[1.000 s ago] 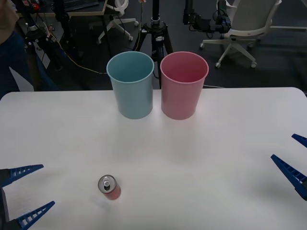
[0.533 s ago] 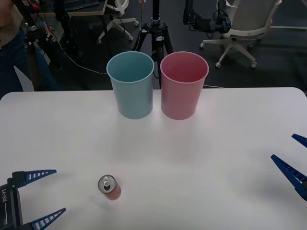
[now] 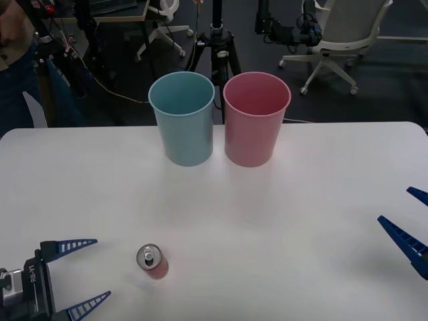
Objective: Grasp the object on the table and drop it into the matching bin: aluminum can to the light blue bin, PET bottle to the pink bin.
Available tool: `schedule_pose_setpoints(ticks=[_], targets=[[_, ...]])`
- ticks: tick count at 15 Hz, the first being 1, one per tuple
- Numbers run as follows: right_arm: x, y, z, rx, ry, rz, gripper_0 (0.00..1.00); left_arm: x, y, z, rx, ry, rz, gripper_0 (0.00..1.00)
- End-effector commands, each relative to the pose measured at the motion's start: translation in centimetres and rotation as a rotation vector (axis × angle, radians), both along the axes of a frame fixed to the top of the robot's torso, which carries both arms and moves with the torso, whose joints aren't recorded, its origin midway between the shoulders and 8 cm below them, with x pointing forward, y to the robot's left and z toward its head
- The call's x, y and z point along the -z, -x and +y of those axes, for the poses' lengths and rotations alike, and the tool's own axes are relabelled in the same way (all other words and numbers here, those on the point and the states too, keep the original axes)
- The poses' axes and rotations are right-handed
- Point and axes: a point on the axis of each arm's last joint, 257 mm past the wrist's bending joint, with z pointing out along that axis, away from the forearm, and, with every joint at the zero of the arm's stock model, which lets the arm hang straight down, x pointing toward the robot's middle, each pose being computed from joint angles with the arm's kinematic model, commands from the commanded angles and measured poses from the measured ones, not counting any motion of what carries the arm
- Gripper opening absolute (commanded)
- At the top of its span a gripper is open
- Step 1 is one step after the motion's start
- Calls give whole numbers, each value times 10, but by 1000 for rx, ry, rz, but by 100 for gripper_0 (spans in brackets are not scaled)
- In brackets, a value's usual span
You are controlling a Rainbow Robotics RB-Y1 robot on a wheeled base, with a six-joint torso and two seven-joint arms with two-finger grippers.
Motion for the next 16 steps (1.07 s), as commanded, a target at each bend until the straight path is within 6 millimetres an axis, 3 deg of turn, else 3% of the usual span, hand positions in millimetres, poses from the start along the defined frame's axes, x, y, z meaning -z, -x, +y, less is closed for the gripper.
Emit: schedule_pose_setpoints(ticks=[1,9,16], targets=[[0,0,0,0,0,0,100,7,-7,-13,-11,5,-12,100],[0,0,0,0,0,0,100,39,-13,-49,17,3,-8,100],[0,0,0,0,0,0,100,42,-28,-91,48,17,-23,100]])
